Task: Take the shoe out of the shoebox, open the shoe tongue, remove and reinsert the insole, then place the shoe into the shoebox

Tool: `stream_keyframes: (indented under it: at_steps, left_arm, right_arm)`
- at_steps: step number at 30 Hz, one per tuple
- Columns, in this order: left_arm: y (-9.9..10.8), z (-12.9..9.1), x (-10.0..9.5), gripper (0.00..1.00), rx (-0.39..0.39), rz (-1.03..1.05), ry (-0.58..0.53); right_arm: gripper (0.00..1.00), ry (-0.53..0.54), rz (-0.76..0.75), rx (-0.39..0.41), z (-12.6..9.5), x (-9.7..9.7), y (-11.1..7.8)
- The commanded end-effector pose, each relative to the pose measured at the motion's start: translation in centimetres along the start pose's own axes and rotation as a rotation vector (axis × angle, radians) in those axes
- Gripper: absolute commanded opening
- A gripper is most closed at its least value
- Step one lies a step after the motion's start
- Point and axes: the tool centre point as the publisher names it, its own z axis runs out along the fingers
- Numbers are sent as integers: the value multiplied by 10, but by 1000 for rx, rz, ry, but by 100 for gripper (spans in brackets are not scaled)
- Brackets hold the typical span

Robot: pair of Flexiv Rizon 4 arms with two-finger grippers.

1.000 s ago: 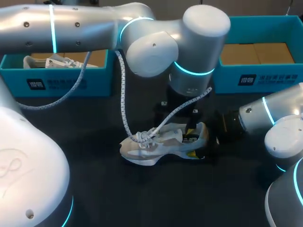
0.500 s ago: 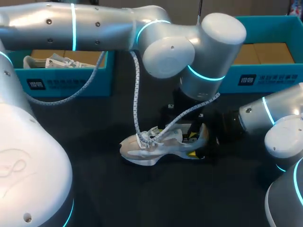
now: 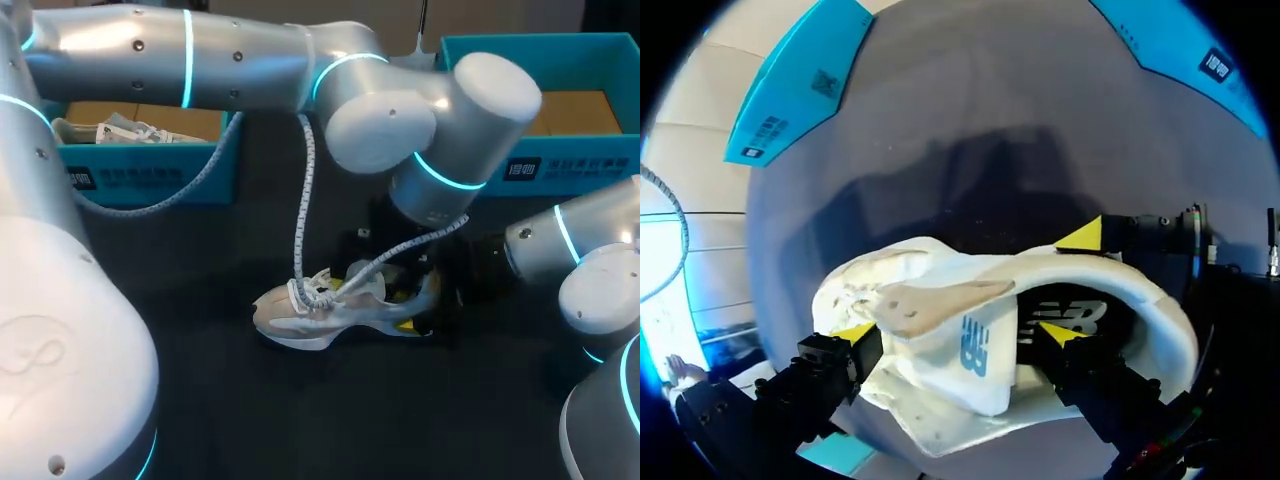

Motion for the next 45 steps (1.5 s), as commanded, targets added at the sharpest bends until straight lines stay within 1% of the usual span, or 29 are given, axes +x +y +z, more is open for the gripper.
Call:
stream_keyframes:
  at_steps: [1,7,10,11,12,13,14,15,16,17,18,19,22,26,31,39,45]
  left_arm:
    - [12,-4,0,100,37,-90,-81]
    - [13,-5,-23,100,15,-116,-132]
    - [13,-5,-35,100,-21,-122,-119]
    - [13,-5,-38,93,-24,-127,-115]
    - [12,-6,-42,83,-31,-137,-107]
    - [12,-6,-45,67,-31,-138,-105]
    - [12,-7,-49,42,-36,-146,-87]
    - [12,-9,-52,38,-45,-148,-72]
    - [13,-10,-55,28,-45,-153,-63]
    - [13,-11,-58,14,-52,-155,-49]
    - [14,-12,-61,8,-61,-151,-42]
    - [16,-12,-62,0,-57,-148,-40]
    - [23,-16,-69,0,-32,-134,-32]
    - [29,-22,-79,0,-29,-127,-4]
    - [33,-23,-85,0,-58,-118,28]
    - [40,-19,-93,0,-64,-126,43]
    - [37,-10,-97,0,-54,-165,53]
  right_arm:
    - [0,-2,1,5,3,-2,-1]
    - [0,-2,1,5,3,-2,-1]
    - [0,-2,1,5,3,-2,-1]
    - [0,-2,1,5,3,-2,-1]
    - [0,-2,1,5,3,-2,-1]
    - [0,-2,1,5,3,-2,-1]
    - [0,-2,1,5,3,-2,-1]
    - [0,-2,1,5,3,-2,-1]
    - [0,-2,1,5,3,-2,-1]
    - [0,-2,1,5,3,-2,-1]
    - [0,-2,1,5,3,-2,-1]
    - [0,-2,1,5,3,-2,-1]
    - [0,-2,1,5,3,-2,-1]
    - [0,-2,1,5,3,-2,-1]
    - [0,-2,1,5,3,-2,-1]
    - [0,-2,1,5,3,-2,-1]
    - [0,-2,1,5,3,-2,-1]
